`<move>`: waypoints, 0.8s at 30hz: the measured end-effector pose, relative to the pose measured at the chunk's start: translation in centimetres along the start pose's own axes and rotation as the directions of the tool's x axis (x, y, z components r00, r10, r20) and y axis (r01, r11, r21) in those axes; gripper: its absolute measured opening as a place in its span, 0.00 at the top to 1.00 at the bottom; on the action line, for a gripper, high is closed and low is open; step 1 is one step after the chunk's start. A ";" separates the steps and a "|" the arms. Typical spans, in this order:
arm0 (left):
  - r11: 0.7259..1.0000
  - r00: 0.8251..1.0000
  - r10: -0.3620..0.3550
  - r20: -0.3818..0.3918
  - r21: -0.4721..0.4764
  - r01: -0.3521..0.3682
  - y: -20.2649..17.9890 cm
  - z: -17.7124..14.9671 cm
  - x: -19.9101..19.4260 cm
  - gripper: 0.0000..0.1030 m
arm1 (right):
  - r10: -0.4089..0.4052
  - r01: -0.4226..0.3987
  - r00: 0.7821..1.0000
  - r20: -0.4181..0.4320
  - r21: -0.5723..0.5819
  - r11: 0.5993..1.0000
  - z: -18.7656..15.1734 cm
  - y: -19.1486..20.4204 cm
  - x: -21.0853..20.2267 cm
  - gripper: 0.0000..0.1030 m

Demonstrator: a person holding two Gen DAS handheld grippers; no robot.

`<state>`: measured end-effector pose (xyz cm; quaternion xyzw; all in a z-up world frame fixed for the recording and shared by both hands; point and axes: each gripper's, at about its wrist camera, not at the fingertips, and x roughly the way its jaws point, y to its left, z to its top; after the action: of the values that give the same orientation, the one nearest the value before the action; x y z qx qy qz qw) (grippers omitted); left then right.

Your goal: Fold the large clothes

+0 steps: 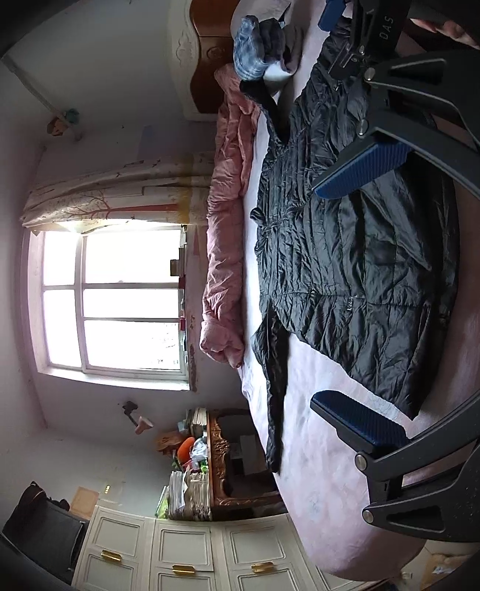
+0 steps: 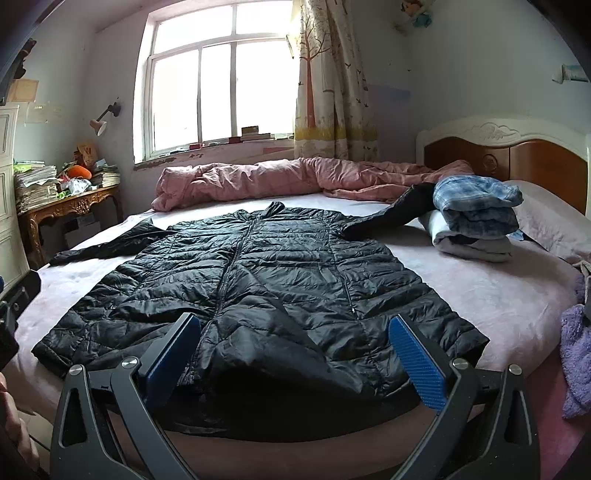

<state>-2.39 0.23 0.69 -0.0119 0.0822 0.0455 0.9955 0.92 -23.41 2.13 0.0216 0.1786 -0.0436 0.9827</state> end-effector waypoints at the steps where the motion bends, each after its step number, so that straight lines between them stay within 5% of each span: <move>1: 1.000 1.000 0.001 0.000 0.004 -0.001 -0.1 0.0 0.0 0.00 | 0.002 -0.002 1.000 -0.002 0.003 1.000 0.0 0.0 0.0 0.00; 24: 1.000 1.000 -0.013 0.002 0.025 0.013 -1.1 0.0 0.1 0.00 | 0.006 -0.006 1.000 -0.007 0.006 1.000 0.1 -0.5 0.5 0.00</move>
<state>-2.22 -0.88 0.74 0.0001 0.0817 0.0378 0.9959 1.31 -23.95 2.01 0.0251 0.1818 -0.0412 0.9822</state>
